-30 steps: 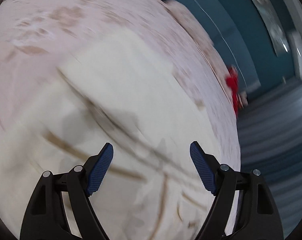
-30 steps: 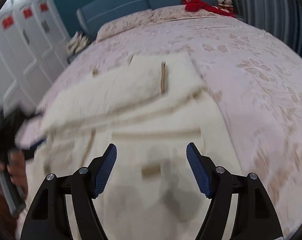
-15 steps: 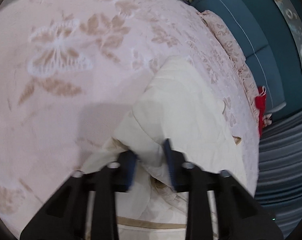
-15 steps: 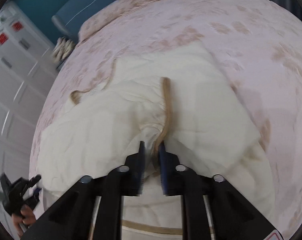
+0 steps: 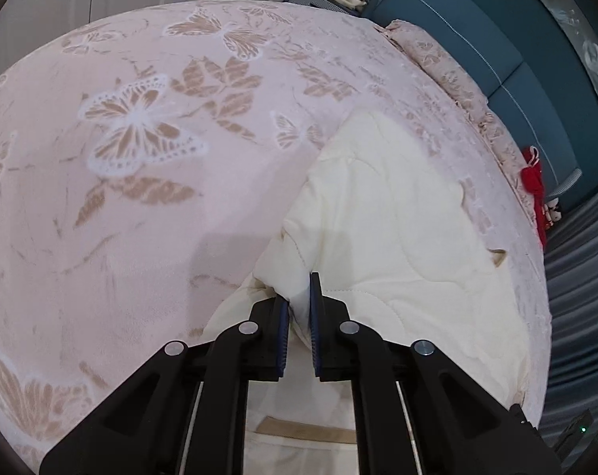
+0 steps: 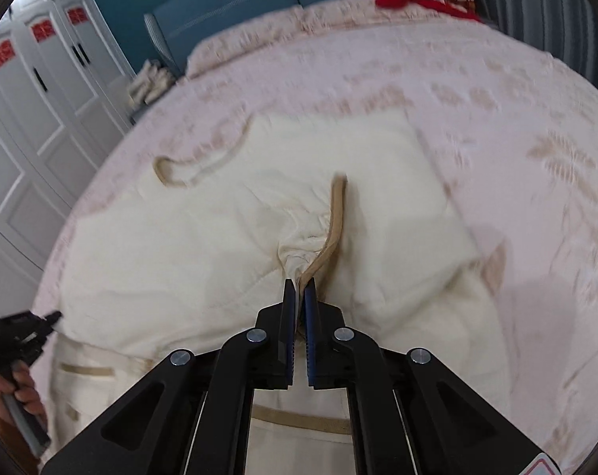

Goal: Fold large clothes

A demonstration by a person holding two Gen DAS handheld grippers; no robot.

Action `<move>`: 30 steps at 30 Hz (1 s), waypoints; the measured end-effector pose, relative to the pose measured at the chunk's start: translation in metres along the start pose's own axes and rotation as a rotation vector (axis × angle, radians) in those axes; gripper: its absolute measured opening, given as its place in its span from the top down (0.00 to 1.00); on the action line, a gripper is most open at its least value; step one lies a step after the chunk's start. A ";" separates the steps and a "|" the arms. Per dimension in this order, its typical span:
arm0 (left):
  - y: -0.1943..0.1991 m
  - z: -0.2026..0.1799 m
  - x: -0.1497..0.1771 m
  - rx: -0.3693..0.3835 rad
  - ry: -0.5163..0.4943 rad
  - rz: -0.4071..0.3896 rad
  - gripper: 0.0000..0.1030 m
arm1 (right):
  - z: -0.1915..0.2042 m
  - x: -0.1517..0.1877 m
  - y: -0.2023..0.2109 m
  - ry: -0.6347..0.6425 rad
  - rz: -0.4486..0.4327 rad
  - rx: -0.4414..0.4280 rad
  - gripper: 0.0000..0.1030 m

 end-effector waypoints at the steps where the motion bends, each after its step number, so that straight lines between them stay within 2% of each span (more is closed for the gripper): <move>1: -0.001 0.000 0.000 -0.011 -0.011 -0.004 0.92 | -0.001 0.003 -0.004 -0.003 0.006 0.003 0.97; 9: -0.015 -0.001 0.010 -0.089 -0.103 -0.028 0.92 | -0.004 0.013 -0.025 0.000 0.030 0.034 0.97; 13: -0.017 -0.004 0.012 -0.131 -0.150 -0.038 0.92 | -0.004 0.009 -0.018 -0.029 0.047 0.053 0.96; 14: -0.017 -0.005 0.011 -0.136 -0.157 -0.036 0.92 | -0.003 0.007 -0.010 -0.038 0.035 0.062 0.94; 15: -0.016 -0.005 0.011 -0.138 -0.163 -0.029 0.90 | 0.000 0.005 0.002 -0.044 0.007 0.078 0.86; 17: -0.009 -0.005 0.009 -0.137 -0.171 -0.027 0.88 | 0.012 0.004 0.026 -0.019 -0.056 0.107 0.84; 18: -0.001 -0.004 0.009 -0.149 -0.178 -0.030 0.81 | 0.018 0.004 0.034 -0.004 -0.072 0.101 0.83; 19: 0.007 -0.002 0.010 -0.174 -0.180 -0.040 0.61 | 0.030 0.006 0.044 0.022 -0.089 0.084 0.78; 20: 0.022 0.001 0.010 -0.209 -0.178 -0.066 0.51 | 0.040 0.007 0.049 0.048 -0.096 0.066 0.75; 21: 0.033 0.001 0.010 -0.208 -0.173 -0.092 0.42 | 0.051 0.009 0.053 0.071 -0.099 0.047 0.73; 24: 0.076 -0.008 0.010 -0.145 -0.165 -0.171 0.41 | 0.083 0.015 0.051 0.136 -0.087 -0.005 0.73; 27: 0.079 -0.029 0.008 -0.111 -0.210 -0.152 0.41 | 0.109 0.016 0.045 0.158 -0.076 -0.047 0.73; 30: 0.064 -0.048 0.008 -0.131 -0.267 -0.120 0.41 | 0.125 0.013 0.043 0.207 -0.093 0.000 0.73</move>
Point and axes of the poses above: each gripper's, at about its wrist camera, not at the fingertips, and y roughly against the way its jaws point, z to its left, x to its underside, the point moved 8 cm from there along -y, roughly the way its jaws point, and after that the axes turned 7 degrees about z, right-handed, at the moved point
